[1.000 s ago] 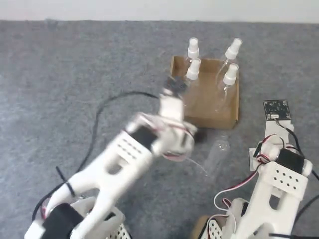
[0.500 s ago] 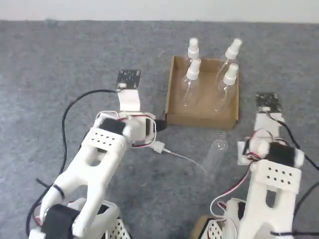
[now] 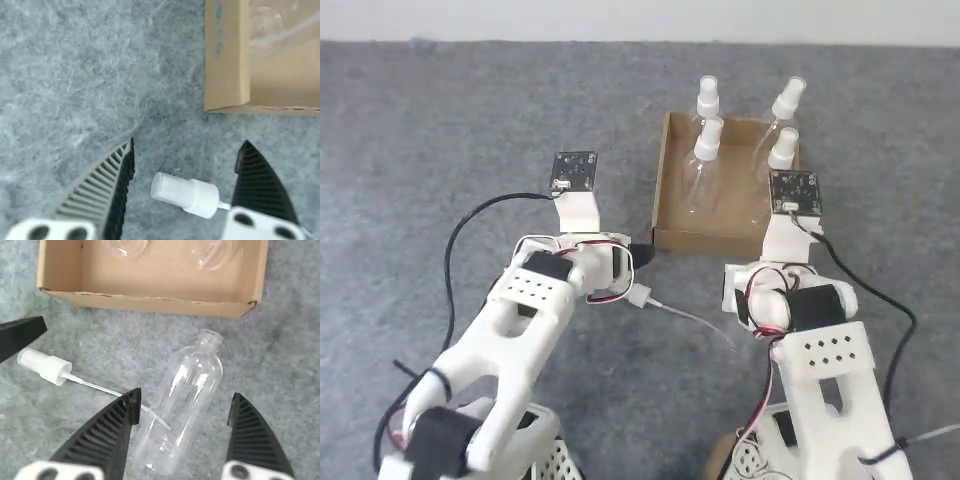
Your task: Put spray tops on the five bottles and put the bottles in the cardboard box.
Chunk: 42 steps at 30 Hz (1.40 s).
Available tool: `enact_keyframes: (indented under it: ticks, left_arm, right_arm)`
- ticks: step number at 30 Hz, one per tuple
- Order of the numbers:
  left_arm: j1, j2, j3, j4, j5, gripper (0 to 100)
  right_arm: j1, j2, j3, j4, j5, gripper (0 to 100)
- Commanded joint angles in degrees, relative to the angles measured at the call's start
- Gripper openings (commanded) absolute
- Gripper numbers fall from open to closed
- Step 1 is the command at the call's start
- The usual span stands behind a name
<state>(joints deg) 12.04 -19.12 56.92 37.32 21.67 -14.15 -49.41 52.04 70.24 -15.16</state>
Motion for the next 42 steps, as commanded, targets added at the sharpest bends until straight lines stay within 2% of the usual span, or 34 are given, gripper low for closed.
enact_keyframes:
  ticks: [1, 4, 10, 21, 26, 29, 33, 42]
  left_arm:
    - [0.35, 6.59, -3.74, -1.58, 0.62, 24]
    - [0.35, 13.54, -7.96, 0.44, 0.62, 21]
    - [0.35, 19.96, -17.63, 13.54, 0.26, 21]
    - [-3.78, 9.05, -20.44, 23.30, 0.18, 21]
    - [-0.18, 7.91, -17.71, 22.42, 0.18, 22]
    - [1.85, 9.67, -17.19, 20.31, 0.44, 26]
    - [5.98, 12.92, -17.36, 22.77, 0.35, 27]
    - [6.42, 21.45, -17.98, 20.84, 0.18, 27]
  right_arm:
    - [-0.31, -0.04, 0.88, -2.95, -1.05, 24.2]
    - [-0.31, 2.77, 1.32, -3.56, -1.14, 24.2]
    - [-0.22, 4.70, 1.41, -3.56, -0.97, 24.2]
    - [-0.22, 5.23, 1.58, -3.56, -0.79, 24.2]
    - [-0.22, 5.23, 1.58, -3.56, -0.79, 24.2]
    - [-0.22, 5.23, 1.58, -3.56, -0.79, 24.2]
    - [-0.13, 5.23, 1.67, -3.47, -0.79, 24.2]
    - [-0.13, 5.23, 1.67, -3.38, -0.79, 24.2]
